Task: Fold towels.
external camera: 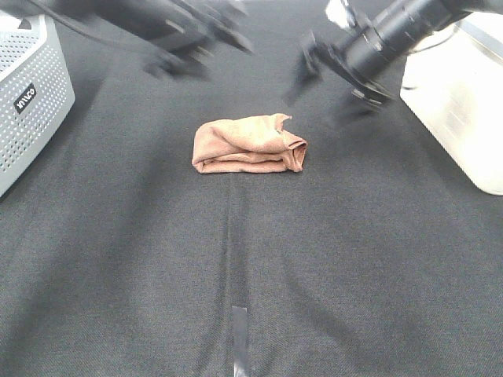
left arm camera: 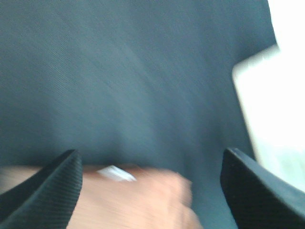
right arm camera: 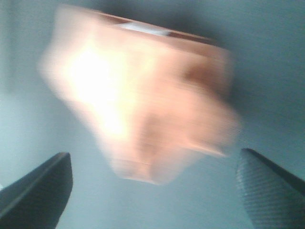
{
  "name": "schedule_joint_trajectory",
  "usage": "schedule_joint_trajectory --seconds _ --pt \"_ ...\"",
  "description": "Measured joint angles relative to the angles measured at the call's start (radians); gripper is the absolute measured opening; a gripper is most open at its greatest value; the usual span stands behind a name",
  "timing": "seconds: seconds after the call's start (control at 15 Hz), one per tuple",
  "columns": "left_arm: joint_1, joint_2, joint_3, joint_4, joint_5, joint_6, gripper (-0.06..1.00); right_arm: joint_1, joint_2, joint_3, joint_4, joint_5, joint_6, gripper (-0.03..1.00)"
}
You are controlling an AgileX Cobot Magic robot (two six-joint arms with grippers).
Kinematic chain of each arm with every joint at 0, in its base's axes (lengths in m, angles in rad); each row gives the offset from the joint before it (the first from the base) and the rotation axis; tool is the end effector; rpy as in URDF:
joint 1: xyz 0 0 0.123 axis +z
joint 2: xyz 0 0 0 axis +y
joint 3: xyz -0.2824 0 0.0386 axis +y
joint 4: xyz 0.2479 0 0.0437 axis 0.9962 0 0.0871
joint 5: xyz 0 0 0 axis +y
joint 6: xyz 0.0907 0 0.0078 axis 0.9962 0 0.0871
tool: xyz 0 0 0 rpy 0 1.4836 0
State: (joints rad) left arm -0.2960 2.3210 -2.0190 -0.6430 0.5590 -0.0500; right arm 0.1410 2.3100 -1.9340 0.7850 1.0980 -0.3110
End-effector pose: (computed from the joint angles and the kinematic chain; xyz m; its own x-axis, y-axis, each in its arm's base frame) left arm 0.5057 -0.1845 0.2170 -0.7868 -0.3326 -0.5199 0.0720 0.7871 -0.6126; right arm 0.4758 0.1254 0.1885 -0.9645 -0.0461 -0.2599 -0.2051 0.7506 0.6281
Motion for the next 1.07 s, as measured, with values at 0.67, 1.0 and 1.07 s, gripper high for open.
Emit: schedule_joint_trajectory --seconds 0.67,1.0,1.07 --pt "0.097 -0.031 0.000 0.065 0.143 0.004 0.76 0.077 0.160 0.000 0.363 -0.082 -0.198 0.86" --pt "0.097 -0.031 0.000 0.072 0.164 0.004 0.76 0.005 0.174 0.000 0.261 -0.056 -0.187 0.85" --pt "0.097 -0.031 0.000 0.072 0.168 0.004 0.76 -0.003 0.174 0.000 0.222 -0.053 -0.169 0.85"
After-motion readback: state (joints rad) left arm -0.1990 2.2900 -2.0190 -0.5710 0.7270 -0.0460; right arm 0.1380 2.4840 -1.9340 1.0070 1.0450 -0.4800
